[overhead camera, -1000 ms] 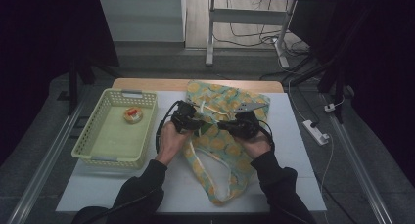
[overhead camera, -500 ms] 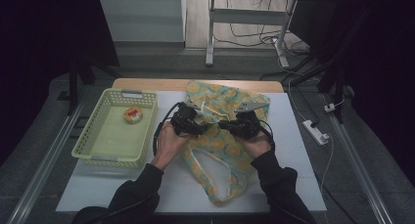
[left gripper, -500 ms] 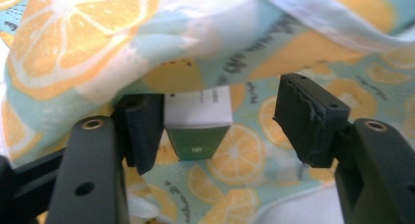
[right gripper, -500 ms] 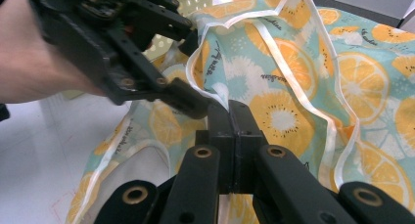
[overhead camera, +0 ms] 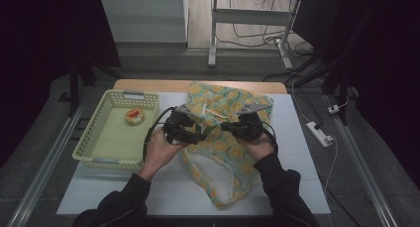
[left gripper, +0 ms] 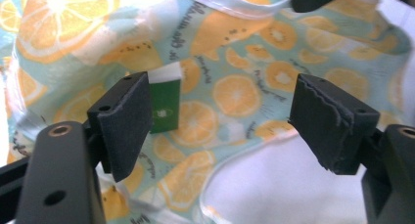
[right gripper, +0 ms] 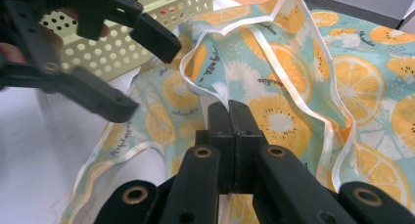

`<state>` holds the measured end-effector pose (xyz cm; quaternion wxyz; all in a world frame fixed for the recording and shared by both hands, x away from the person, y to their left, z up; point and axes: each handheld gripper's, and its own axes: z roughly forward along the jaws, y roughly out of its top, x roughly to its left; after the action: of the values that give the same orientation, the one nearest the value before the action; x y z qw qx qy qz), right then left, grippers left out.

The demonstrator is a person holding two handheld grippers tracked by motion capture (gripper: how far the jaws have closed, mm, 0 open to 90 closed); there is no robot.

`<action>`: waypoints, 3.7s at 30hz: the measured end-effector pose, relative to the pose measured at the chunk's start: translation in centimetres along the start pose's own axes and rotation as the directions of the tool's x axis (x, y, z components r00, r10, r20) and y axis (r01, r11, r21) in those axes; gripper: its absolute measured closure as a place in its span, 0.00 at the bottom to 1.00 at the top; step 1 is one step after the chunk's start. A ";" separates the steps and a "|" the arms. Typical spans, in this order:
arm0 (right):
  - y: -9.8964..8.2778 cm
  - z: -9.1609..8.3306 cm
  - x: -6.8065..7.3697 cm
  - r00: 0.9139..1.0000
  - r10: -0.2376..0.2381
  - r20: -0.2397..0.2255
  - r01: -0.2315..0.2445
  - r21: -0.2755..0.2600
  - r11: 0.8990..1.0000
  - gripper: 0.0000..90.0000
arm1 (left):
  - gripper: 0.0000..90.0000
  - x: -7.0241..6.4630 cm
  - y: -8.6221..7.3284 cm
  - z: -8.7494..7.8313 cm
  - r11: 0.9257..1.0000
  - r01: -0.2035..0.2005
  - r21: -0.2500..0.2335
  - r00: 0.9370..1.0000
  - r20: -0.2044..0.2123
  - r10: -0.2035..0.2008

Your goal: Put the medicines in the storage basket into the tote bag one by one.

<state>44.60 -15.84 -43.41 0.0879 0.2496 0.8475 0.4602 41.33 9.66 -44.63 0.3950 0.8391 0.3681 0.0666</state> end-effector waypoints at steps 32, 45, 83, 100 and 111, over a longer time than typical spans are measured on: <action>0.1 -0.4 0.0 1.000 -0.003 0.002 0.003 -0.013 1.000 0.99 | 0.04 1.8 -2.9 -4.7 0.999 0.001 -0.046 1.000 -0.014 -0.002; 0.1 -0.4 0.0 1.000 -0.004 0.003 0.004 -0.011 1.000 0.99 | 0.00 5.3 -4.6 -7.1 0.998 0.049 -0.039 0.991 -0.121 -0.054; -0.1 0.0 -0.1 1.000 -0.002 0.000 0.002 0.002 1.000 0.99 | 0.00 19.8 -7.5 -6.0 0.948 0.306 0.083 0.899 -0.353 -0.259; 0.0 -0.1 -0.1 1.000 -0.004 -0.001 0.004 0.001 1.000 0.99 | 0.04 21.4 -8.4 -2.8 0.893 0.382 0.236 0.872 -0.413 -0.264; 0.0 -0.1 0.0 1.000 -0.004 -0.001 0.004 -0.002 1.000 0.99 | 0.23 20.8 -8.0 -3.3 0.875 0.412 0.255 0.848 -0.460 -0.265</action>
<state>44.56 -15.96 -43.35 0.0886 0.2473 0.8477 0.4609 50.49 28.94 -51.84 0.1611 0.7822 0.5927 0.1042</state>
